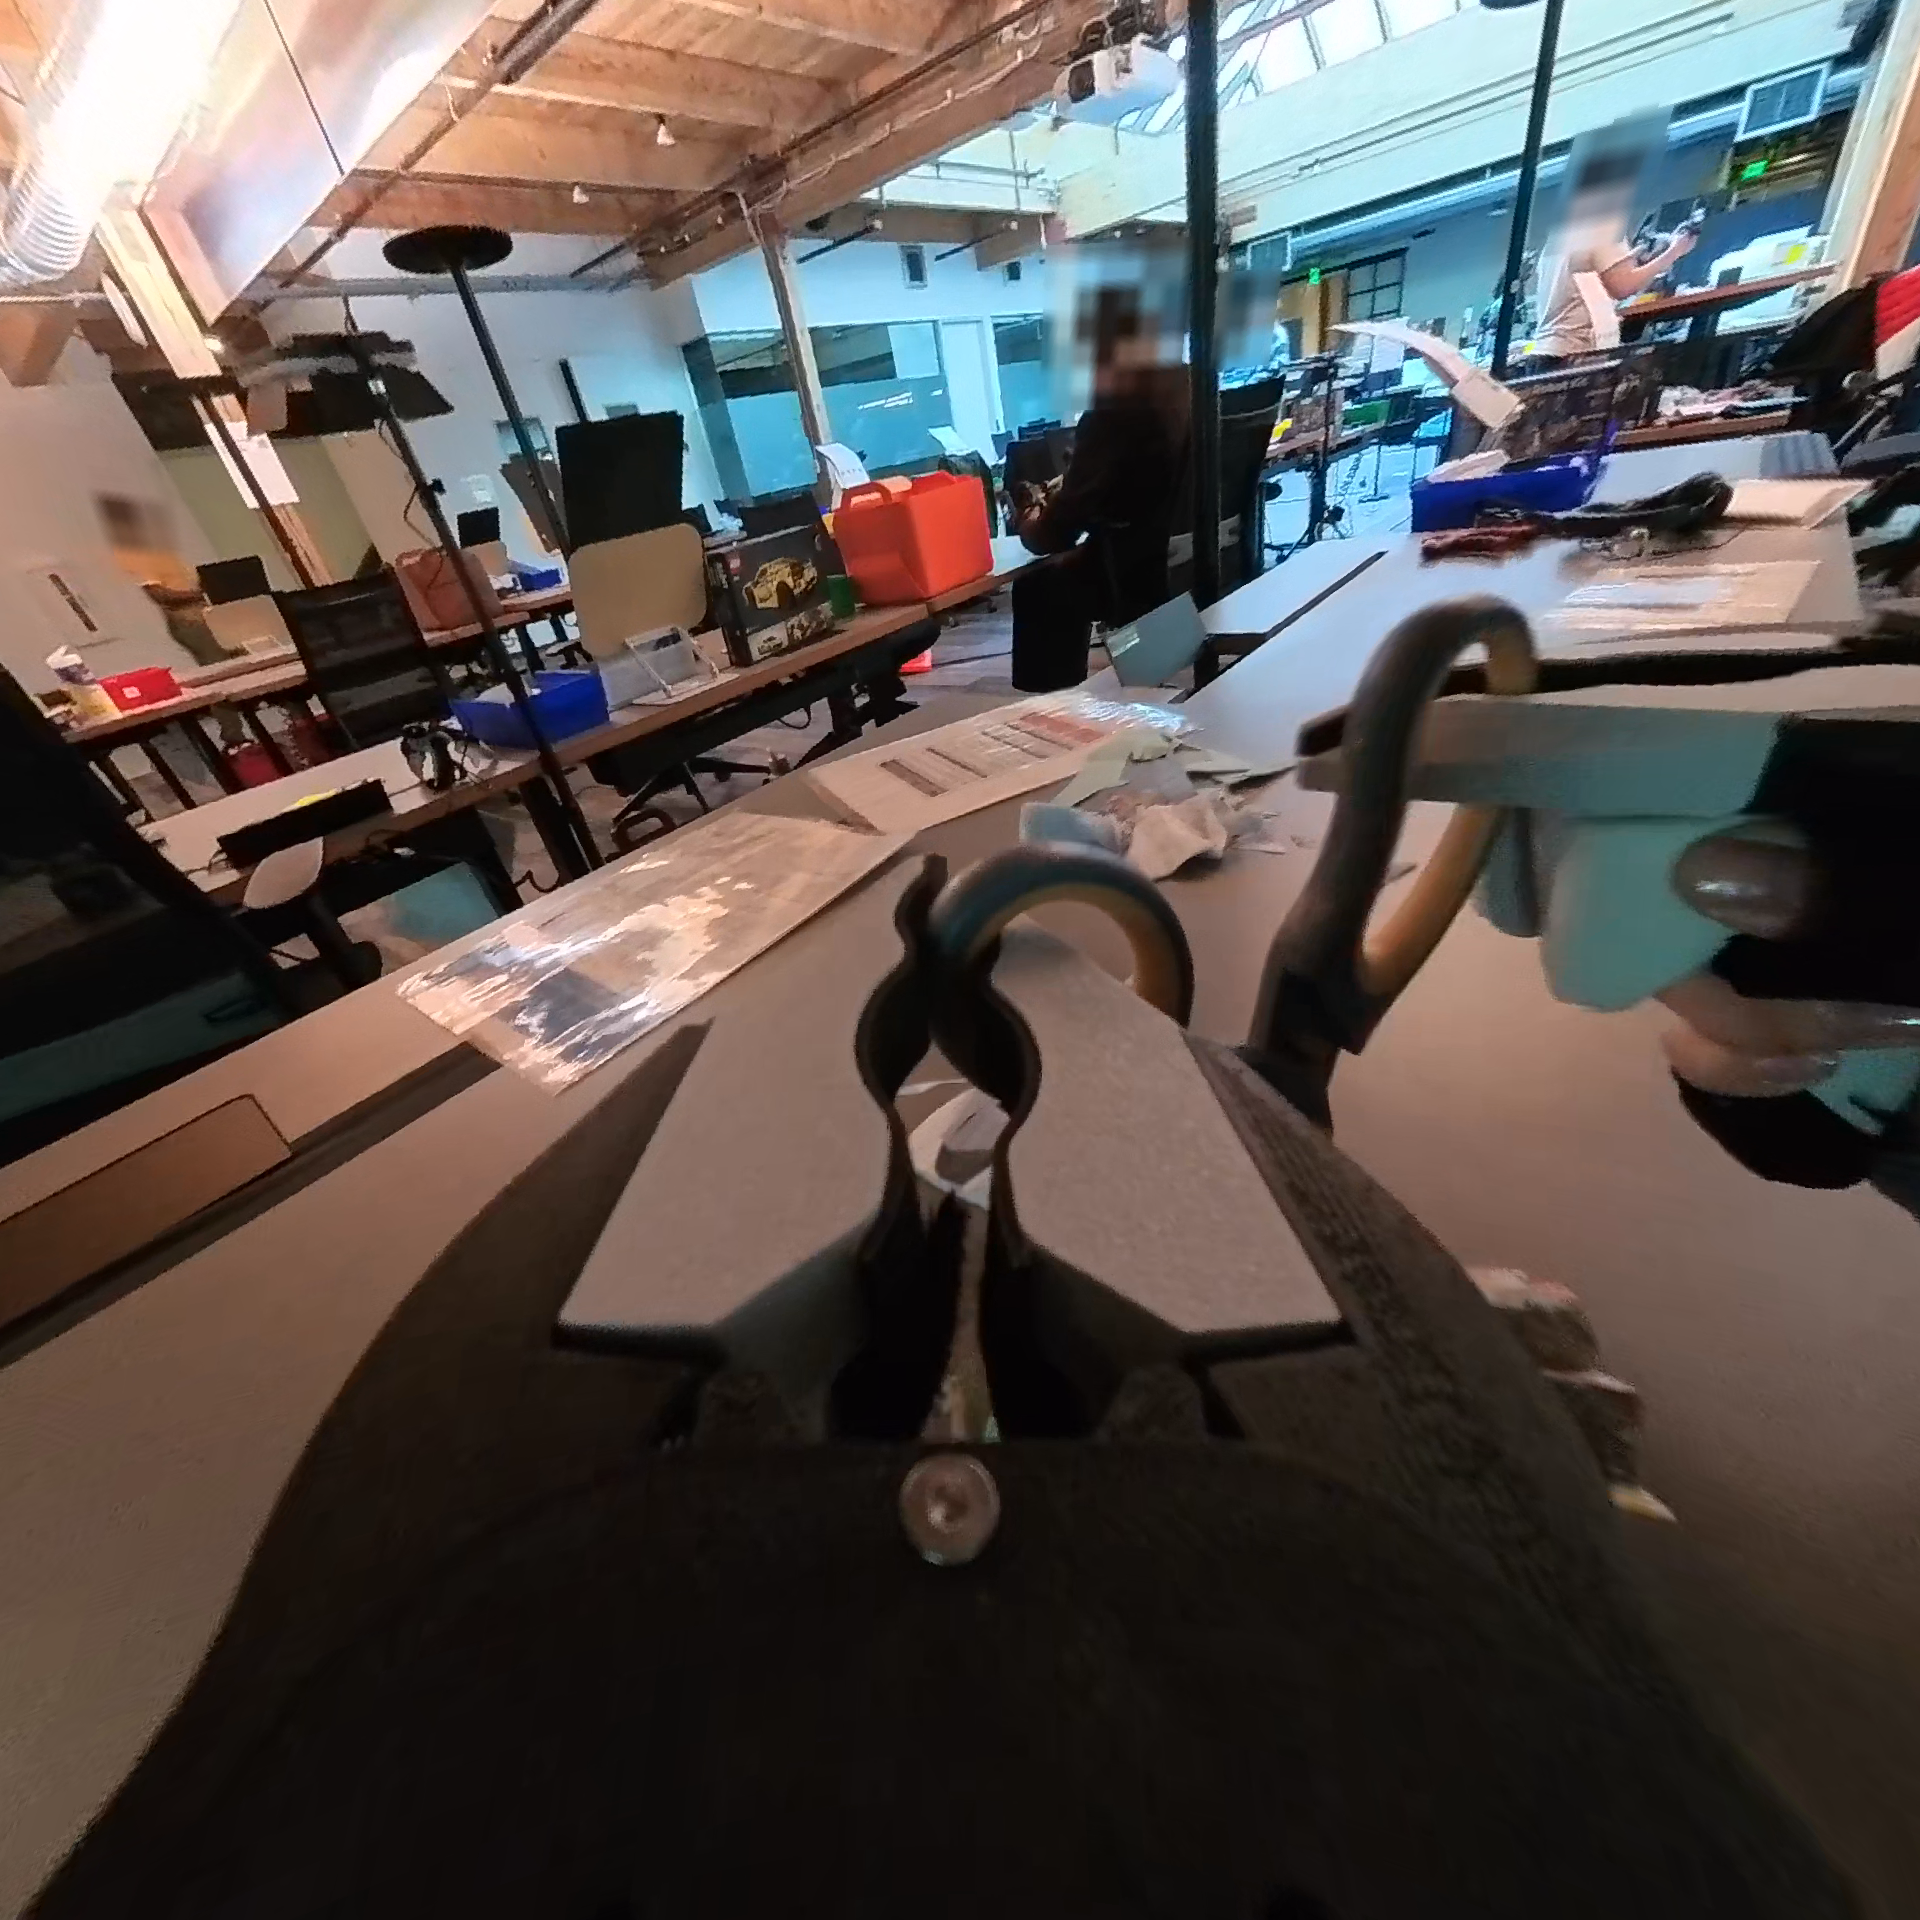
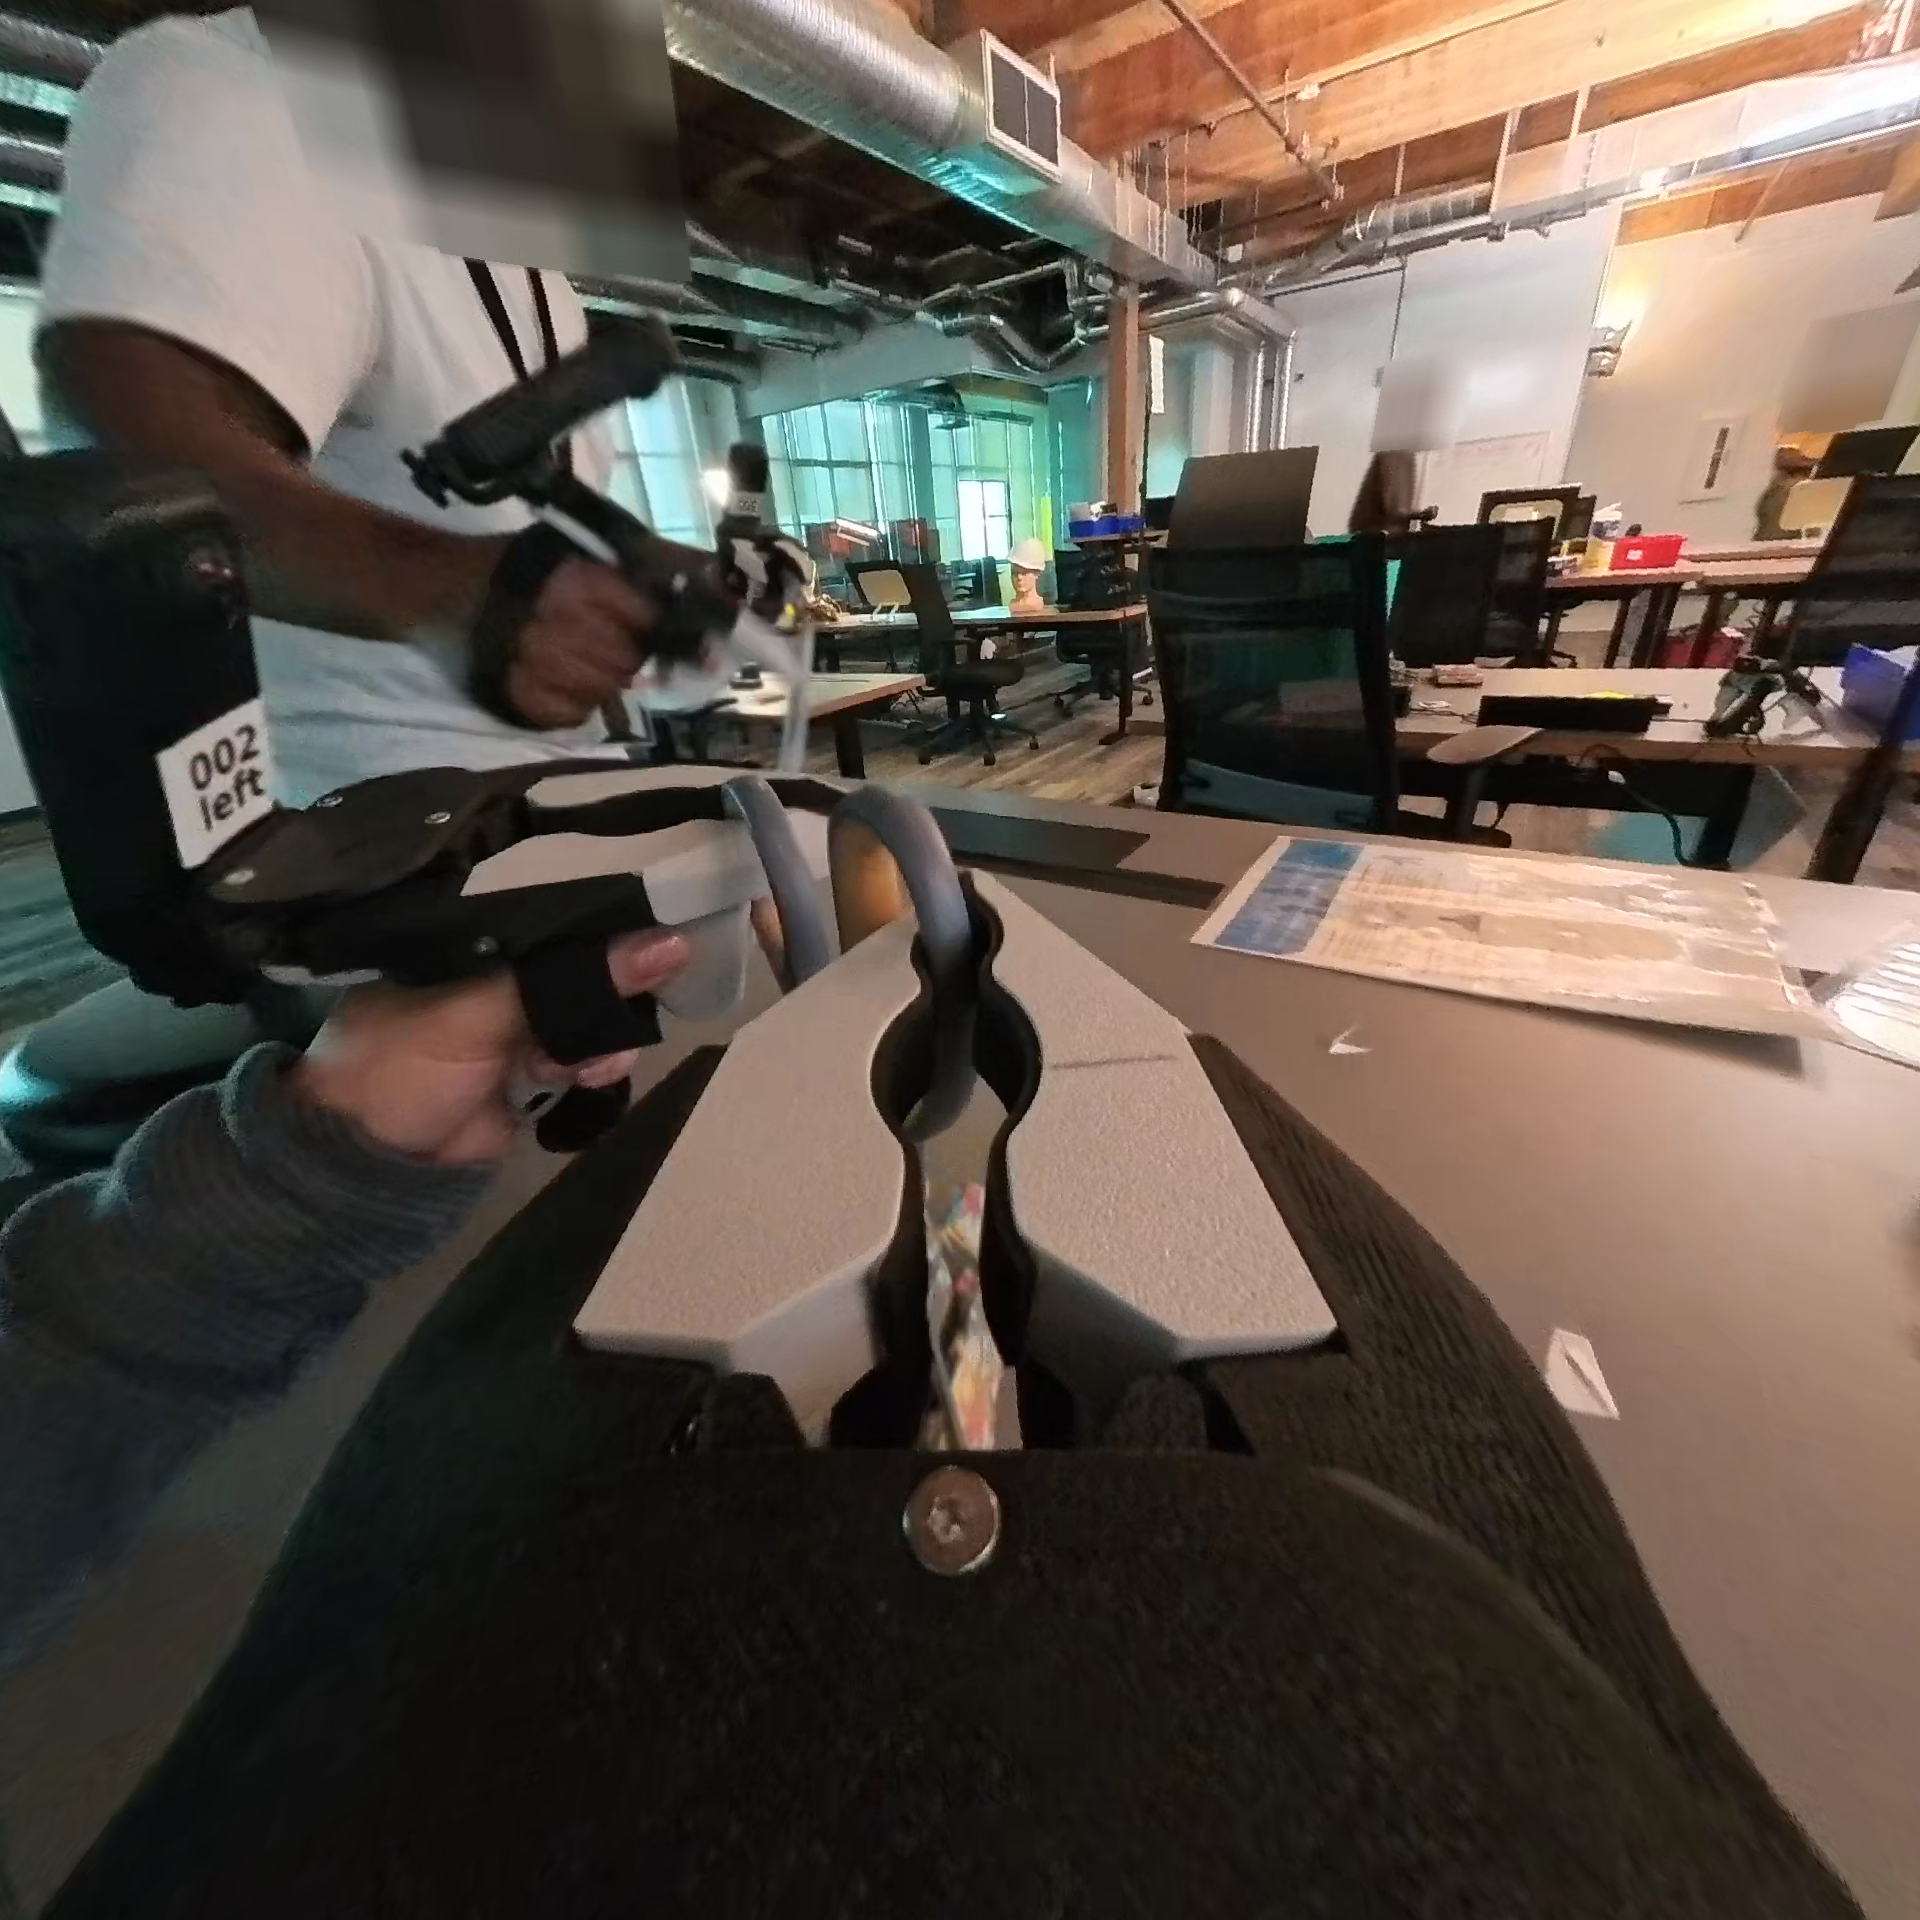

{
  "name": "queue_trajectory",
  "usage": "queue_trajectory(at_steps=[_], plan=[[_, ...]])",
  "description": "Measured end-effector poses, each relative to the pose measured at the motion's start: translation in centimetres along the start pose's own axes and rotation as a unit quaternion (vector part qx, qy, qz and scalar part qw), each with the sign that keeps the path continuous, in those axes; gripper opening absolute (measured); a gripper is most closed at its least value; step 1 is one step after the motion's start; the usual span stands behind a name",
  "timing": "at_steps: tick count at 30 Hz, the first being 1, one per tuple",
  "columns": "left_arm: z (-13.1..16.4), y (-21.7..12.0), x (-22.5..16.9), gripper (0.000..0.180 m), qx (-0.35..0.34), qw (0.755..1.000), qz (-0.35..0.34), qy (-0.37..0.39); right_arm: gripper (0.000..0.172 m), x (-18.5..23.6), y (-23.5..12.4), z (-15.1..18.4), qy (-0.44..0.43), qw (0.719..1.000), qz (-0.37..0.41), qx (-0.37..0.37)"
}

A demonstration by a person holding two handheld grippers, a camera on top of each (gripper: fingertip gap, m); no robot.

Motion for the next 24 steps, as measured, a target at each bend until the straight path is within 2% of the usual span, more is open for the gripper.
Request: queue_trajectory(at_steps=[7, 24], plan=[[-1.7, -0.7, -0.8, 0.0, -0.036, 0.999, 0.006, -0.021, 0.0, 0.6, 0.3, -1.4, -0.001, 1.0, -0.006, -0.028], [-2.3, -0.5, -2.1, 0.0, -0.043, 0.999, -0.011, -0.015, 0.0, 1.1, 1.6, -0.5, 0.018, 0.998, -0.005, -0.052]])
Point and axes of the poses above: each gripper's, where its closed fingertips meet, y out along the fingers, z out of its underside, x = y × z across the jaws, the point moved 6 cm from there along -y, back along the fingers, and after that the axes turned 9 degrees about y, right-handed, at the moved point
